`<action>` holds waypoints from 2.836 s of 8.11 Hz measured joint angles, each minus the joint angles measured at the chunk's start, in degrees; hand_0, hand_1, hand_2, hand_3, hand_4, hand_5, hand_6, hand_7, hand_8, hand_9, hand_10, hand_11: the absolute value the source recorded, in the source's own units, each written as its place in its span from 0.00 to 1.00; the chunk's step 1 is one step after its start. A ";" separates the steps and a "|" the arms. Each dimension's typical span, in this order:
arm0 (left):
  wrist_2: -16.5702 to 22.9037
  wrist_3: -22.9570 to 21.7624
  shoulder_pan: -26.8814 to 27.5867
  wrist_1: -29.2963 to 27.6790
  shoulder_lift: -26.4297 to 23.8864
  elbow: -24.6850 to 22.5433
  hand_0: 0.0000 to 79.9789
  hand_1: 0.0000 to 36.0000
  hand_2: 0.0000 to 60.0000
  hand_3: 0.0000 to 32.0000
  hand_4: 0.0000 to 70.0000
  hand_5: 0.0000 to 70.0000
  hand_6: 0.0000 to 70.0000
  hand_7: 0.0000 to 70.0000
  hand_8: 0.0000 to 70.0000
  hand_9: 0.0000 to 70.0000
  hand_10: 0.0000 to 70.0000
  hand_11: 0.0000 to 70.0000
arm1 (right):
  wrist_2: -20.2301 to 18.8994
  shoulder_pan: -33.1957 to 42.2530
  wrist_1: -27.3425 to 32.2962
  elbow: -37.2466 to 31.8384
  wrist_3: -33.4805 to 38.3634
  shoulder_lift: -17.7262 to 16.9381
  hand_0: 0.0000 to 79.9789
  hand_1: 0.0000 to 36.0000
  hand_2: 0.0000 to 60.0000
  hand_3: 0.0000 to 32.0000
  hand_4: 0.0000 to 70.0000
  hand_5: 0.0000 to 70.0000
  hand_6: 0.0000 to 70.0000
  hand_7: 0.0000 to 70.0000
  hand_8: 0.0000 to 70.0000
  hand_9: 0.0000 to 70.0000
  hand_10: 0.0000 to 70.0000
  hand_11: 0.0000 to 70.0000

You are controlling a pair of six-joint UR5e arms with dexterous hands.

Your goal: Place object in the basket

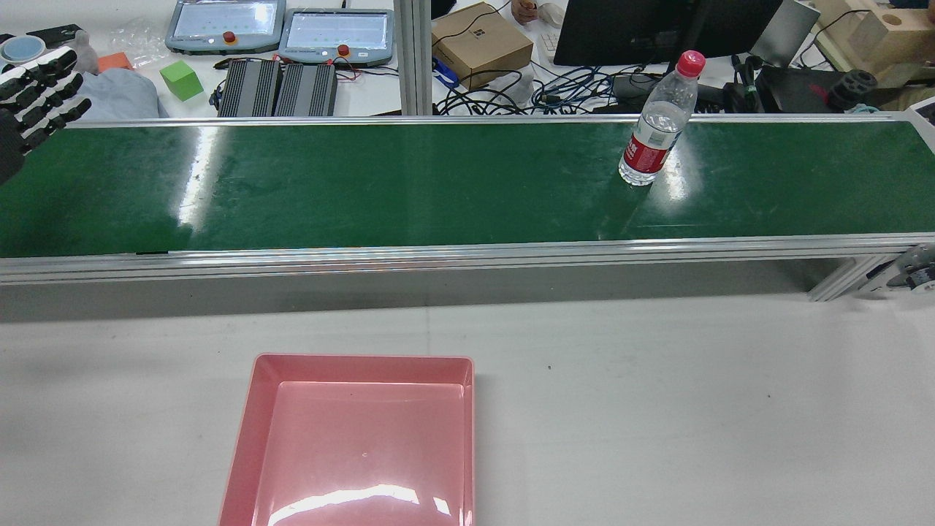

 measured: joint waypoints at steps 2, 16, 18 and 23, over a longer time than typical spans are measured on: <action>0.00 0.02 0.25 0.00 -0.10 -0.11 0.61 0.03 0.00 0.00 0.15 0.06 0.00 0.00 0.02 0.01 0.05 0.08 | 0.00 -0.01 0.00 0.03 0.00 0.00 0.00 0.00 0.00 0.00 0.00 0.00 0.00 0.00 0.00 0.00 0.00 0.00; -0.09 0.46 0.54 -0.09 -0.18 -0.14 0.60 0.03 0.00 0.00 0.18 0.06 0.00 0.00 0.03 0.00 0.06 0.10 | 0.00 -0.01 0.00 0.03 0.00 0.00 0.00 0.00 0.00 0.00 0.00 0.00 0.00 0.00 0.00 0.00 0.00 0.00; -0.09 0.55 0.59 -0.09 -0.24 -0.15 0.60 0.02 0.00 0.00 0.18 0.06 0.00 0.00 0.03 0.01 0.06 0.10 | 0.00 -0.01 0.00 0.03 0.00 0.00 0.00 0.00 0.00 0.00 0.00 0.00 0.00 0.00 0.00 0.00 0.00 0.00; -0.09 0.35 0.35 -0.09 -0.12 -0.08 0.60 0.00 0.00 0.00 0.16 0.06 0.00 0.00 0.01 0.00 0.06 0.09 | 0.00 -0.01 0.00 0.03 0.00 0.00 0.00 0.00 0.00 0.00 0.00 0.00 0.00 0.00 0.00 0.00 0.00 0.00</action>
